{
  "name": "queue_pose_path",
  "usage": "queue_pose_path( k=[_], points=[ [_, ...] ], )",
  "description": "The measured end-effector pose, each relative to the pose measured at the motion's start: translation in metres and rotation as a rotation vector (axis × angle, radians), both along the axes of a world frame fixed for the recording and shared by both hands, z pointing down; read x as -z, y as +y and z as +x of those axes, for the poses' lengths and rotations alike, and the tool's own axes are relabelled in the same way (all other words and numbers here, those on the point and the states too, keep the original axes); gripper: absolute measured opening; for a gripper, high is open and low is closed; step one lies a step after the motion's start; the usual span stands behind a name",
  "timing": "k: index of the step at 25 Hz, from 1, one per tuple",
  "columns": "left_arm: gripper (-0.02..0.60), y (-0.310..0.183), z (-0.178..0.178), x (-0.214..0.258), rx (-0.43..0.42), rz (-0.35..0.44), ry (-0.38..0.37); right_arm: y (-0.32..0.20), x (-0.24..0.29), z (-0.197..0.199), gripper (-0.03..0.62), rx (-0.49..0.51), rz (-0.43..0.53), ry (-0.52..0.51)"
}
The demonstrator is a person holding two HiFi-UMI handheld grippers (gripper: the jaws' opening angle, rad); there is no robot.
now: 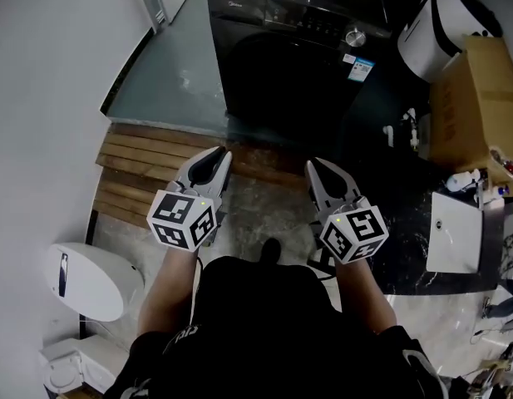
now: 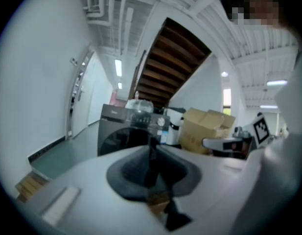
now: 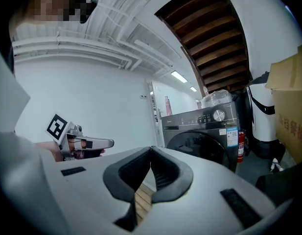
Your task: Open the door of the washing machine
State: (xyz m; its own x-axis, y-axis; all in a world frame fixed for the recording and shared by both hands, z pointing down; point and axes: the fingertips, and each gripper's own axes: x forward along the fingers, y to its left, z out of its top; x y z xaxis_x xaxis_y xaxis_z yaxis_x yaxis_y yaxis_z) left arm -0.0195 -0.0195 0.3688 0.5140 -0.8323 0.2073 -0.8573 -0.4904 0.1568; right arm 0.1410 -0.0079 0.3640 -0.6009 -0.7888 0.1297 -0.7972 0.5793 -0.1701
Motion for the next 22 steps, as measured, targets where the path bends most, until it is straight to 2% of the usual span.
queue_pose_path(
  k=[5, 12, 16, 19, 22],
  points=[
    [0.052, -0.033, 0.013, -0.001, -0.034, -0.013, -0.019, -0.031, -0.005, 0.009, -0.003, -0.014, -0.028, -0.011],
    [0.052, -0.093, 0.017, -0.002, -0.129, 0.0, -0.013, -0.073, -0.017, -0.01, 0.01, -0.008, -0.06, 0.027],
    [0.052, -0.138, 0.005, 0.002, -0.205, 0.016, -0.005, -0.113, -0.011, -0.023, 0.029, -0.063, -0.057, 0.046],
    [0.052, -0.173, -0.005, 0.014, -0.274, 0.058, -0.012, -0.142, -0.007, -0.036, 0.061, -0.086, -0.056, 0.072],
    [0.051, -0.204, -0.014, 0.017, -0.302, 0.067, -0.006, -0.164, -0.01, -0.046, 0.089, -0.093, -0.076, 0.11]
  ],
)
